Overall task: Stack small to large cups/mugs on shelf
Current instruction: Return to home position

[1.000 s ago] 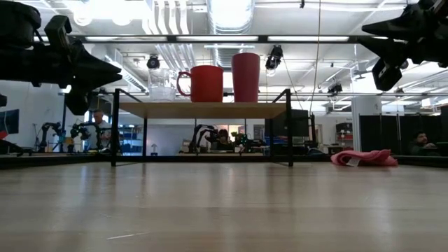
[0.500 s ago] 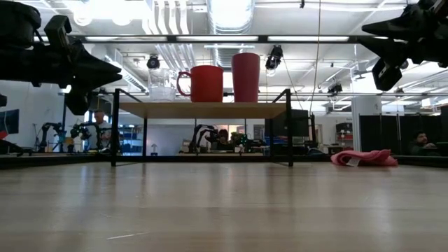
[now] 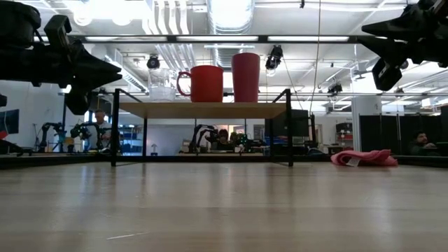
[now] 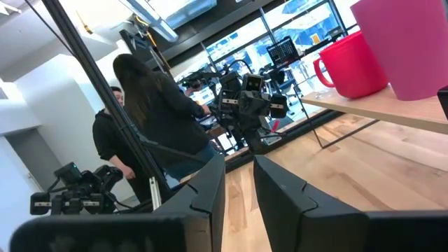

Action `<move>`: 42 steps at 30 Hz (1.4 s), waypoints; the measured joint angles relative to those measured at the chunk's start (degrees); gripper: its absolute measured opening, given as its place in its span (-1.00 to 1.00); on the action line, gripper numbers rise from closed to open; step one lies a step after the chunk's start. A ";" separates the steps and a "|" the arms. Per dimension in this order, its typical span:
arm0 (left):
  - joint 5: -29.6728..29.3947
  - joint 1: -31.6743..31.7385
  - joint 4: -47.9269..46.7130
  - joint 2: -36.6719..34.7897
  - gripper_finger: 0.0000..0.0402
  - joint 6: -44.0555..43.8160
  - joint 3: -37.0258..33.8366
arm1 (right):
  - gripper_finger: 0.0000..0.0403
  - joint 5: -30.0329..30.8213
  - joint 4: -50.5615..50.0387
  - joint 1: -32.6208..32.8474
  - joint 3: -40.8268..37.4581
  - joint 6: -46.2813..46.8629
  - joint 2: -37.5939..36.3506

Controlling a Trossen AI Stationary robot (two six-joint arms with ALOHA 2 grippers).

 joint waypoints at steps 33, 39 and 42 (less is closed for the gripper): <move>-0.02 0.00 0.09 0.02 -0.74 0.00 0.00 | -0.64 0.00 0.00 0.01 0.03 0.00 0.00; -0.02 -0.02 0.09 0.02 -0.74 0.00 0.00 | -0.64 0.00 0.00 0.00 0.03 0.00 0.00; -0.02 0.00 0.09 0.02 -0.74 0.00 0.00 | -0.63 0.00 0.00 0.01 0.03 0.00 0.00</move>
